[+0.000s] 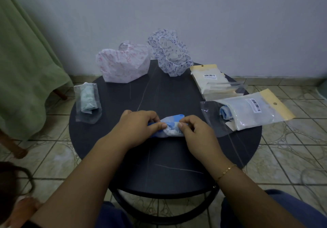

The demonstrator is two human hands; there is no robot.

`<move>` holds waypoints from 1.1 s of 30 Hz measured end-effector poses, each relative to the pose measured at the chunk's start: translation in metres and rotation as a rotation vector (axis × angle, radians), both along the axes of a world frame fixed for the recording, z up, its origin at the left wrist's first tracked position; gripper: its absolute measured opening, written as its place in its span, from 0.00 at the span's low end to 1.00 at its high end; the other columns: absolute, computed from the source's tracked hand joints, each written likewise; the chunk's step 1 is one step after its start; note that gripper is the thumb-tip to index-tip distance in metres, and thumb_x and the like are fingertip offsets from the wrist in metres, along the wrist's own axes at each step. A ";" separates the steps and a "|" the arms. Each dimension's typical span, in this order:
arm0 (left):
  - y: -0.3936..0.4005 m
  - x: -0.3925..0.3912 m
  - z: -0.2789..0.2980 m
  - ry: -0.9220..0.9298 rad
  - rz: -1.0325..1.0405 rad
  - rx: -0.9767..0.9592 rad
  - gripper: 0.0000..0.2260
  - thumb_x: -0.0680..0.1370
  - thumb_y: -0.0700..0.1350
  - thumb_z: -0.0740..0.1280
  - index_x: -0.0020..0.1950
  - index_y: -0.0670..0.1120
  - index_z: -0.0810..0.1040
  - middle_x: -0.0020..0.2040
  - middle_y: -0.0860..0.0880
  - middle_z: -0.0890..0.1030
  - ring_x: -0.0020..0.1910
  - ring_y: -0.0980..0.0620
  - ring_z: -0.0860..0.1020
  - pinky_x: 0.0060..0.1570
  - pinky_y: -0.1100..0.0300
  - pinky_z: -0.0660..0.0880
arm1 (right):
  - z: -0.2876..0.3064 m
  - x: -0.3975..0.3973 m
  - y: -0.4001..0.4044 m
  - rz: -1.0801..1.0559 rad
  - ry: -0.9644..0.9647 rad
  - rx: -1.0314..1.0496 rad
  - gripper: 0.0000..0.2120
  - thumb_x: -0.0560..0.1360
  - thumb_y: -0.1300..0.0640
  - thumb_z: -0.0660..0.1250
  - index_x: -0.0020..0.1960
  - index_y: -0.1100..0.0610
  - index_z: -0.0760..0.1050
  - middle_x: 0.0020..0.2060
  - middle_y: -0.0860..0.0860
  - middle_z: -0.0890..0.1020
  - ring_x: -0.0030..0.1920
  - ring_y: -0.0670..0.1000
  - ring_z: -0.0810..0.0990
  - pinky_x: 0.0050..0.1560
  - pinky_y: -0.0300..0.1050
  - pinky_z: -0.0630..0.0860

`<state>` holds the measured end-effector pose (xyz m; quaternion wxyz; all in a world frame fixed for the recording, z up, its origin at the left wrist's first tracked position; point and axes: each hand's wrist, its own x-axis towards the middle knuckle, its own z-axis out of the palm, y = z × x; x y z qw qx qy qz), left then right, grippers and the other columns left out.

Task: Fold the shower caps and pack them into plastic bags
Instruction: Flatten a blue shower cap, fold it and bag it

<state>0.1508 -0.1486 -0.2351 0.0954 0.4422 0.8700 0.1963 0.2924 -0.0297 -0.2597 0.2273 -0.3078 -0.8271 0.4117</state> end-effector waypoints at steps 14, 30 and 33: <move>0.009 0.009 -0.014 0.342 -0.052 0.215 0.09 0.75 0.58 0.65 0.47 0.54 0.79 0.45 0.57 0.78 0.47 0.55 0.75 0.46 0.60 0.59 | -0.006 -0.002 0.000 0.032 -0.268 0.491 0.15 0.80 0.50 0.55 0.58 0.52 0.77 0.58 0.49 0.72 0.60 0.53 0.67 0.55 0.46 0.60; 0.008 0.003 -0.012 0.344 0.063 0.086 0.21 0.74 0.67 0.53 0.57 0.56 0.74 0.49 0.56 0.78 0.52 0.56 0.73 0.53 0.59 0.54 | 0.007 -0.005 0.006 0.101 -0.223 0.320 0.15 0.80 0.46 0.55 0.65 0.41 0.68 0.57 0.44 0.75 0.61 0.48 0.65 0.54 0.45 0.56; 0.016 0.008 -0.014 0.353 0.161 0.073 0.17 0.77 0.64 0.54 0.51 0.55 0.75 0.44 0.56 0.76 0.51 0.54 0.73 0.52 0.57 0.54 | 0.006 -0.014 0.006 0.036 -0.248 0.268 0.16 0.81 0.48 0.53 0.68 0.41 0.67 0.59 0.48 0.75 0.62 0.52 0.66 0.60 0.49 0.59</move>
